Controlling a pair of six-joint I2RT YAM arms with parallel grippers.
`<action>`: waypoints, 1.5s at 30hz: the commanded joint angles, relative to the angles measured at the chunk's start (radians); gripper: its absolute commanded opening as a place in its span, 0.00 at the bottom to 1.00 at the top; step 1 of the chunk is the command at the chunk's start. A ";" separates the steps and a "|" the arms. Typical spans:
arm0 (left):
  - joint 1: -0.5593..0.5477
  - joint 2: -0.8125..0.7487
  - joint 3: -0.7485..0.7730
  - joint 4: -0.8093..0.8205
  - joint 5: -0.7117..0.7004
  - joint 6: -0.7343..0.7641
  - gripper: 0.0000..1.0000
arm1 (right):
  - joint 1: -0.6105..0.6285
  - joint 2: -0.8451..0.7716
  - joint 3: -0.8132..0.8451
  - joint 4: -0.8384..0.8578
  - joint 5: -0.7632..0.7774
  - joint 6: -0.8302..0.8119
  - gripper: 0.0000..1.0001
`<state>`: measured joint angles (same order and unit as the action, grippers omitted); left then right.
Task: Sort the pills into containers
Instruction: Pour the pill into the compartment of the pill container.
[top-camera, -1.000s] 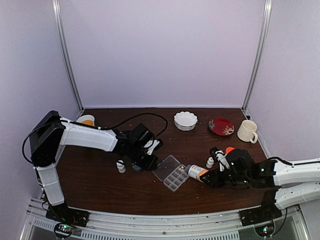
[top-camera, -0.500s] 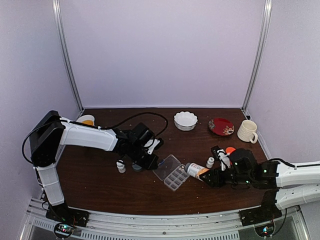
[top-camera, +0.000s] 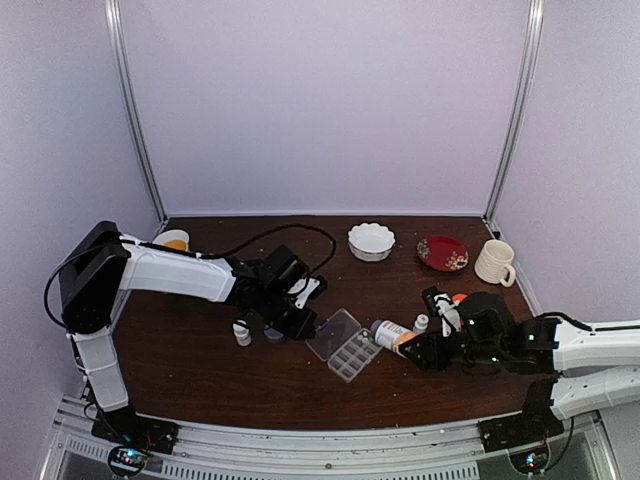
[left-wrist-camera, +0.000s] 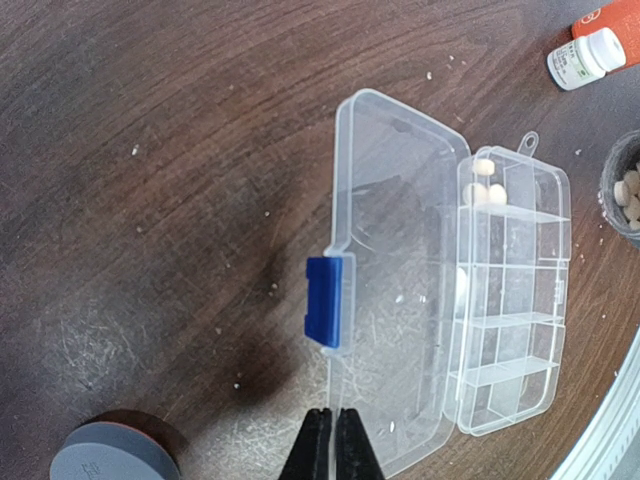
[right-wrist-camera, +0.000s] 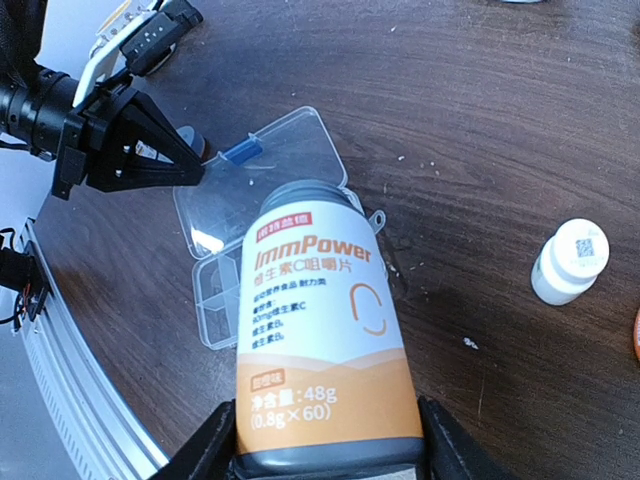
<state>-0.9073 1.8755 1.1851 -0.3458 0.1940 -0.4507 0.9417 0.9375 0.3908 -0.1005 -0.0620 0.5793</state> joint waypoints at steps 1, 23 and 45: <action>-0.007 -0.024 0.018 0.010 -0.007 0.010 0.04 | -0.006 0.064 0.009 -0.005 0.019 -0.002 0.00; -0.011 -0.023 0.018 0.014 -0.008 0.010 0.03 | -0.006 0.143 0.116 -0.129 -0.004 -0.026 0.00; -0.013 -0.023 0.021 0.011 -0.008 0.014 0.03 | -0.007 0.125 0.151 -0.160 -0.003 -0.025 0.00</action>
<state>-0.9138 1.8755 1.1851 -0.3458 0.1864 -0.4503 0.9398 1.0943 0.5152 -0.2523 -0.0715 0.5564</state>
